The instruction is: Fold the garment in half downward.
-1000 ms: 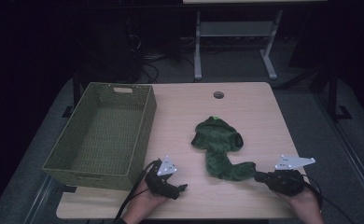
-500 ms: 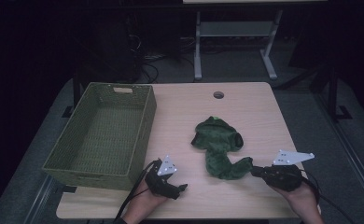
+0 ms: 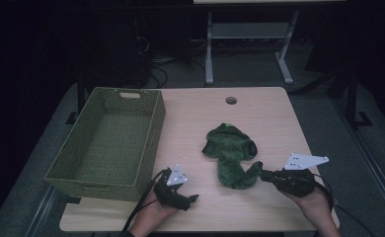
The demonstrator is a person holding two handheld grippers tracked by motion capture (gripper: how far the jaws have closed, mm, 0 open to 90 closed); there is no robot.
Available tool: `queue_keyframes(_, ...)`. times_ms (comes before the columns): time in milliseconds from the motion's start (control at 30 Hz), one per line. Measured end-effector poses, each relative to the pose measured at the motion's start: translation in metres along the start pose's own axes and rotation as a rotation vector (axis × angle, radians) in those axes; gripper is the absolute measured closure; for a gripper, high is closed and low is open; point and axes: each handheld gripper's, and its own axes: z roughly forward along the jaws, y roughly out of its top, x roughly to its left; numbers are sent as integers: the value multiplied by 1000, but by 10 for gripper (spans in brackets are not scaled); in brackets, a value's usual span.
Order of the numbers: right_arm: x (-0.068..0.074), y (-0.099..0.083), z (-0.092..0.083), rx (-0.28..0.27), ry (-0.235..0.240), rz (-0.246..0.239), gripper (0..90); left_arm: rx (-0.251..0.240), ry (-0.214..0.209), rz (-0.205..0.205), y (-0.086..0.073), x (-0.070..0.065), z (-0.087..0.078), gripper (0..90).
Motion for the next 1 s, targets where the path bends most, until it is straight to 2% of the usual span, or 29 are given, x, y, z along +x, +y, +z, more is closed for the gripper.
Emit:
queue_keyframes(433,5,22,15,-15,38,-50,846,-4,2,-3,0,0,0,128)
queue_keyframes(1000,9,50,57,17,97,-98,839,-4,2,-2,0,0,0,128)
